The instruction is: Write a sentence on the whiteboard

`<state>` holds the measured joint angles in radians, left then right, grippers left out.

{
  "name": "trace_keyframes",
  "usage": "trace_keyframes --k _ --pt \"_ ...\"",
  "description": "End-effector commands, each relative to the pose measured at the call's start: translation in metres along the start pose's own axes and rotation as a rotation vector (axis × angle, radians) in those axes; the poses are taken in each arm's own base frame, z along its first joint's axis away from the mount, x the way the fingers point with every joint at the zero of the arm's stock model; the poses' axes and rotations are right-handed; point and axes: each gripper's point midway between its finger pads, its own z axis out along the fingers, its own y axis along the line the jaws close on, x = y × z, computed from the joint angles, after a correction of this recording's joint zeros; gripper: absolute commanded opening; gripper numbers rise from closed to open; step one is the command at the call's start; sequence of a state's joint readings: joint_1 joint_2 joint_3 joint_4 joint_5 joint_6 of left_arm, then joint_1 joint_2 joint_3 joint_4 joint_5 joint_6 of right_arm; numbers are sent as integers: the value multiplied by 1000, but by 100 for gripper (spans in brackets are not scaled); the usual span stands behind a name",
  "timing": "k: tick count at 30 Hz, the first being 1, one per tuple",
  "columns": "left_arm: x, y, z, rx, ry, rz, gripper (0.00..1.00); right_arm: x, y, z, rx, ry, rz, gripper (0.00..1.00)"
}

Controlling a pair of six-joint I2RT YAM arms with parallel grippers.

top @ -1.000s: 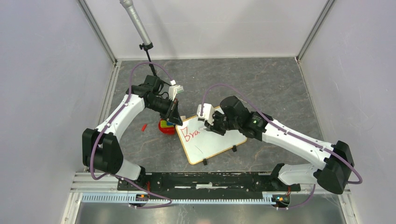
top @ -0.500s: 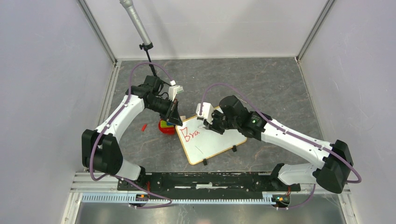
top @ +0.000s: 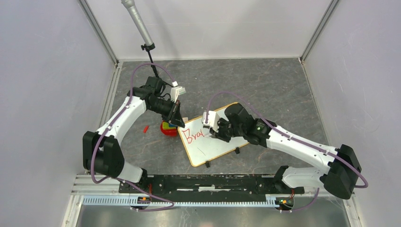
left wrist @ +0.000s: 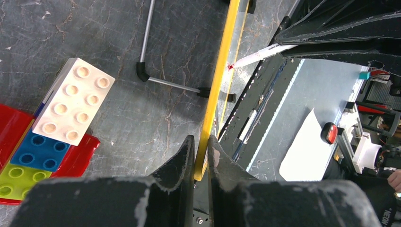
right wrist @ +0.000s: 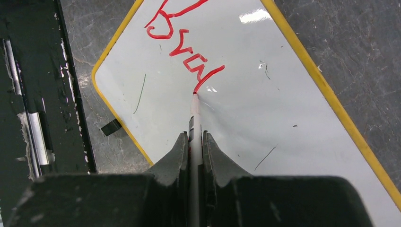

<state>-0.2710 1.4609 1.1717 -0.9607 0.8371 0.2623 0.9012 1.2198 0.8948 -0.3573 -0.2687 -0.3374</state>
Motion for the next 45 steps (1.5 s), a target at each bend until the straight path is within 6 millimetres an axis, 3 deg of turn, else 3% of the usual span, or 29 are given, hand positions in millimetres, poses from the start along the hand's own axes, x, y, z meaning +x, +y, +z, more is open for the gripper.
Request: trace_keyframes --k 1,14,18,30,45 --pt "-2 -3 -5 -21 -19 13 2 2 -11 -5 60 16 -5 0" --pt "-2 -3 -5 -22 -19 13 2 -31 -43 -14 129 -48 3 0" --pt "-2 -3 -6 -25 -21 12 2 -34 -41 -15 111 -58 2 0" --pt "-2 -3 -5 -21 -19 13 2 -15 -16 -21 29 -46 -2 0" --pt "-1 -2 -4 -25 -16 11 2 2 -21 -10 47 6 -5 0"
